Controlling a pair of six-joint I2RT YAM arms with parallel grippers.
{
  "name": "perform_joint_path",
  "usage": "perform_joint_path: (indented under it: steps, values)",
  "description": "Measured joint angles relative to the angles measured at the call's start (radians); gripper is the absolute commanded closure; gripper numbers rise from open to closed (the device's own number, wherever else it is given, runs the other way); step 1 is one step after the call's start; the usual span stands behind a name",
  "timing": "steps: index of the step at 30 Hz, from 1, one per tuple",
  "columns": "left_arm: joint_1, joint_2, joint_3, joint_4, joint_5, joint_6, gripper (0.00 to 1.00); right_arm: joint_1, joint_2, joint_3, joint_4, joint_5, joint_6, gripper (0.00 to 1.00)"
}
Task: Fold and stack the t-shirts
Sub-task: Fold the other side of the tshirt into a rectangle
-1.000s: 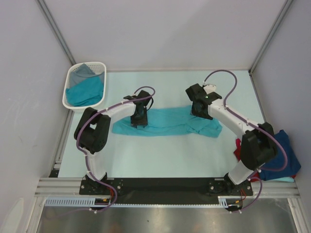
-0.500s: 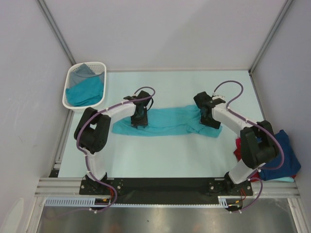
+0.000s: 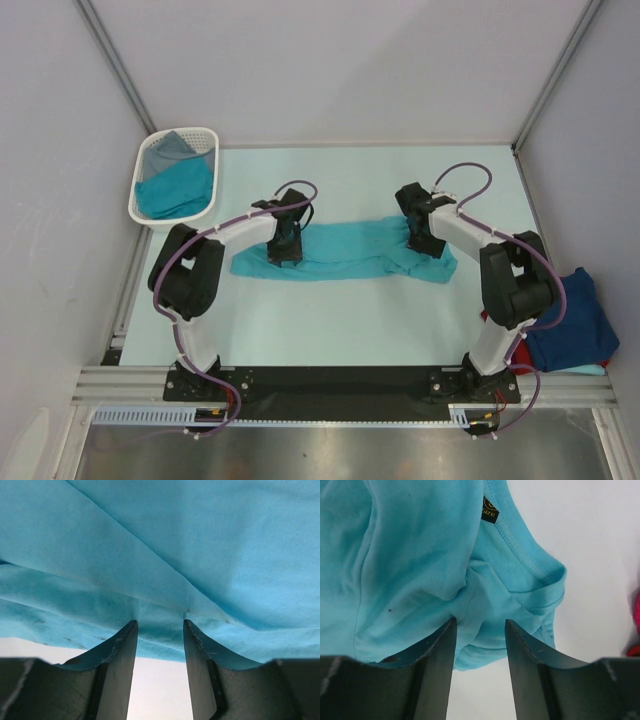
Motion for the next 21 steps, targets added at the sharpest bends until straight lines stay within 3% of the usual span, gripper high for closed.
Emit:
perform_joint_path:
  steps: [9,17,20,21]
  values:
    - [0.000,0.000,-0.012,0.002,0.000,0.000,0.53,-0.029,0.037,0.002,0.027,-0.021,-0.010,0.67]
    - [0.000,0.000,-0.013,0.003,0.000,0.000,0.53,-0.031,0.044,0.002,0.042,-0.035,-0.018,0.85]
    - [0.000,0.000,-0.013,0.003,0.000,0.000,0.53,-0.032,0.044,0.002,0.043,-0.036,-0.019,0.88]
    - [0.000,0.000,-0.013,0.003,0.000,0.000,0.53,-0.033,0.044,0.002,0.043,-0.036,-0.019,0.83]
